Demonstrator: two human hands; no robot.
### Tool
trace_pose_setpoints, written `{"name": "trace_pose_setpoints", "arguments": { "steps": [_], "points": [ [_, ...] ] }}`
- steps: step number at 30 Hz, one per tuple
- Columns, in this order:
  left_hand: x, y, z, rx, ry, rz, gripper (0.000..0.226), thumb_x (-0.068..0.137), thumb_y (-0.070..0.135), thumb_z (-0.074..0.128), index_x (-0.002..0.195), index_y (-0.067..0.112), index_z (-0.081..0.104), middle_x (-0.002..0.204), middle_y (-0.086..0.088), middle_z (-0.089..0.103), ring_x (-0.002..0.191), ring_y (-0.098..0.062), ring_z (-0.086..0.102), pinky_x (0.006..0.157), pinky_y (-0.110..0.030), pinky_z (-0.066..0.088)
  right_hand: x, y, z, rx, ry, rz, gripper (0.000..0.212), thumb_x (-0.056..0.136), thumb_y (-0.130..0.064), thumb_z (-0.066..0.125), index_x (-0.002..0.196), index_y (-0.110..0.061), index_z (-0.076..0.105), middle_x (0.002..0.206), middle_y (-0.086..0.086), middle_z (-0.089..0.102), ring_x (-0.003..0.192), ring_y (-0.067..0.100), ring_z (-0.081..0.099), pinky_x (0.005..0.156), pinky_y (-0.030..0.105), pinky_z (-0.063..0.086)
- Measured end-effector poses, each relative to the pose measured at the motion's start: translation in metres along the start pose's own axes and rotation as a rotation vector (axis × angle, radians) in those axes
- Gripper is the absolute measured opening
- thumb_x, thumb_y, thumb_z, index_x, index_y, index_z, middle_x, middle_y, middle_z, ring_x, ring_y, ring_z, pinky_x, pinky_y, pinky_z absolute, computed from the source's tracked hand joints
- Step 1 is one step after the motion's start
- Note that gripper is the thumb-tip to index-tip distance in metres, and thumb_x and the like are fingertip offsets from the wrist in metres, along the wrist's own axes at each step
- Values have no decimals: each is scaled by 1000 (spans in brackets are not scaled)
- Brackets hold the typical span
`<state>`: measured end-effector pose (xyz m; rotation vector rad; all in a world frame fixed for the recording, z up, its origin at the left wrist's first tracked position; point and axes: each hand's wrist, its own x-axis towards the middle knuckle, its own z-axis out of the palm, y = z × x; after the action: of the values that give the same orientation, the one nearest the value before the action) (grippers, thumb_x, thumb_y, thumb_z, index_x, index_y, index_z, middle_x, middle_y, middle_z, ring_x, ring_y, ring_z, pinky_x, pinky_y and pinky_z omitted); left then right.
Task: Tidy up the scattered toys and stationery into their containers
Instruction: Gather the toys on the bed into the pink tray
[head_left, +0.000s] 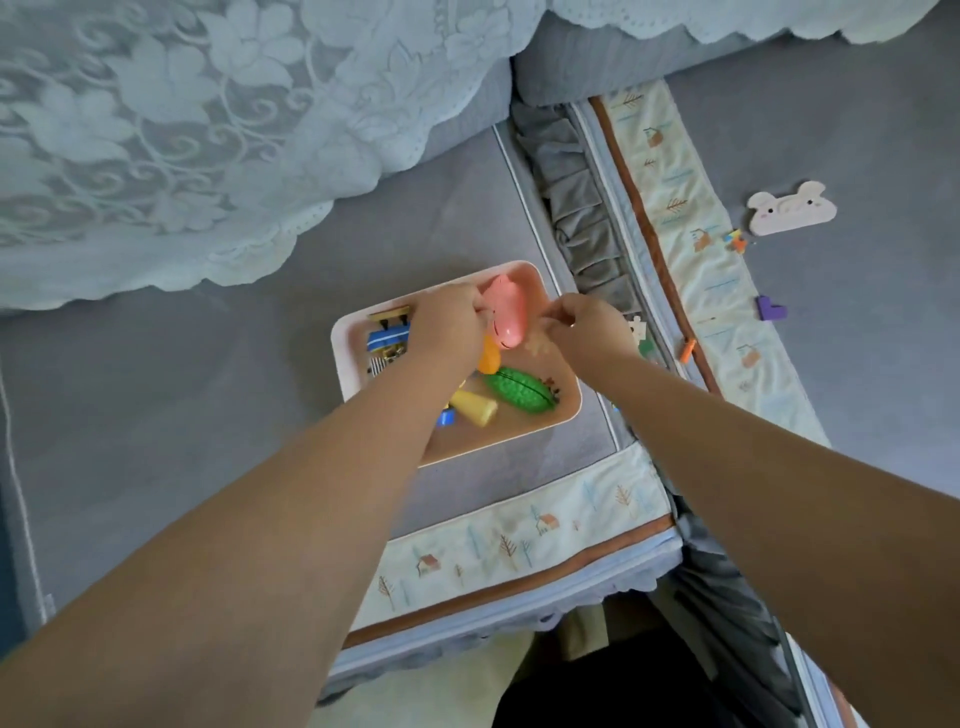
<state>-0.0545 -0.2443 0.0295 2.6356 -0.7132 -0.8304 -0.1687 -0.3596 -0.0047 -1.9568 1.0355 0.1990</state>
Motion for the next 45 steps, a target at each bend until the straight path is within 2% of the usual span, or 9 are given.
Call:
{"name": "trace_pose_setpoints", "arguments": {
  "steps": [7,11,14,19,24,29,35,40,45],
  "points": [
    [-16,18,29,-55,96,127,30,92,14,57,121,17,62,126,-11,52,115,-28,49,98,-34,38,-11,36,-9,-54,158,103,24,93,-18,49,114,-21,62,121,8,55,77,19,57,61,25,37],
    [-22,39,55,-84,84,211,25,92,13,56,116,18,63,122,-8,53,116,-24,45,82,-21,30,-13,73,-23,-99,161,204,27,92,-10,45,113,-21,59,119,10,53,68,24,57,49,24,36],
    [-16,53,68,-48,87,252,34,91,11,59,124,18,60,122,-8,51,109,-22,48,73,-19,24,-9,91,-30,-113,156,242,35,89,-4,43,115,-22,58,124,9,51,78,22,55,59,27,41],
    [3,83,88,65,-17,307,33,92,11,57,125,9,59,117,-7,49,103,-24,51,89,-36,45,6,107,-40,-103,155,210,34,89,-3,47,115,-23,56,118,7,51,74,18,54,57,25,41],
    [19,102,116,226,-120,162,24,90,3,54,113,4,61,121,-13,51,104,-27,57,78,-29,40,25,107,-42,-111,104,82,28,92,-18,58,119,-21,56,122,5,49,85,19,54,74,33,50],
    [28,109,137,308,-196,47,23,90,8,60,113,4,61,117,-15,53,103,-31,59,75,-31,39,40,109,-41,-192,54,57,29,89,-18,63,117,-18,55,124,5,46,86,22,56,73,32,49],
    [37,107,146,299,-110,53,24,86,-5,51,110,-1,55,110,-20,61,104,-38,59,78,-41,46,53,108,-39,-295,55,96,24,85,3,58,102,-15,55,116,8,47,76,23,52,65,31,43],
    [36,108,146,257,-73,21,16,89,-2,53,104,1,58,106,-17,64,102,-34,60,77,-37,45,57,109,-43,-377,12,75,27,89,-5,60,114,-13,55,118,9,50,93,28,58,73,32,46],
    [28,113,140,177,-22,47,33,81,-12,47,110,2,54,105,-16,63,101,-33,59,70,-35,39,57,107,-47,-462,43,155,23,89,-13,65,112,-13,61,116,9,57,96,28,61,74,35,48]
  ]
}}
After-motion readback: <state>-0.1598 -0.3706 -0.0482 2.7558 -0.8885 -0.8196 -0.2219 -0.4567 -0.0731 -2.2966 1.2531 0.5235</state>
